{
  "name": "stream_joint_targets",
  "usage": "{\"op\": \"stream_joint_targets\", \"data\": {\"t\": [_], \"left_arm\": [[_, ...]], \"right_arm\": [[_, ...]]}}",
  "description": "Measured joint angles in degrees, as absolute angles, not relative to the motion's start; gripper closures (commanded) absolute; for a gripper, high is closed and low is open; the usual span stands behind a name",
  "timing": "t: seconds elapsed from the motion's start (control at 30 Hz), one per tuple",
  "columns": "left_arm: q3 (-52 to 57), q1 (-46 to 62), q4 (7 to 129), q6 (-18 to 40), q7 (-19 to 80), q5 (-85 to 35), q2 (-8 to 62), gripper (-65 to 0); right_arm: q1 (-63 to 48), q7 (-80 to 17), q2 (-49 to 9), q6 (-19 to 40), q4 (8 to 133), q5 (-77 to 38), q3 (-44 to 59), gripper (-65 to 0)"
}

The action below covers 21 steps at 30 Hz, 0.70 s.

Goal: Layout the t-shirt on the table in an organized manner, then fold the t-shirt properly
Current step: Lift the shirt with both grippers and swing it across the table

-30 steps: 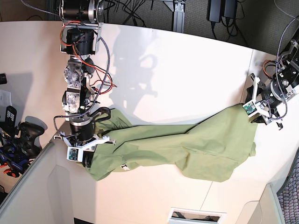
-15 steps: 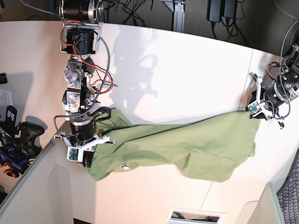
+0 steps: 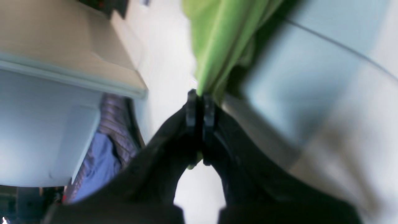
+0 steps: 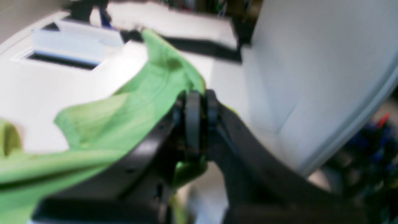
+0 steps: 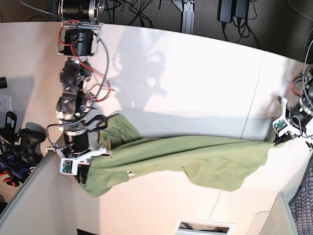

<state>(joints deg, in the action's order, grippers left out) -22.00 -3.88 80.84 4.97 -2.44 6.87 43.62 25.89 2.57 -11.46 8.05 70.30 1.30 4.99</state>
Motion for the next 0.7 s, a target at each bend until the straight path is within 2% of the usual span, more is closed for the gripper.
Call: {"op": "stream_joint_targets", "data": {"t": [0.33,0.7], "left_arm": [[-6.5,-3.8,89.4,5.0,-1.3,-1.3,43.5,0.0],[2.6,-3.6,98.0,5.0,2.5,-3.1,43.5,0.0]], "right_arm": [[26.2,0.9,-17.3,8.6,80.0,-1.1,4.8,0.0],[26.2,0.7,-21.3,8.8,87.7,-1.3,5.0,0.0]]}}
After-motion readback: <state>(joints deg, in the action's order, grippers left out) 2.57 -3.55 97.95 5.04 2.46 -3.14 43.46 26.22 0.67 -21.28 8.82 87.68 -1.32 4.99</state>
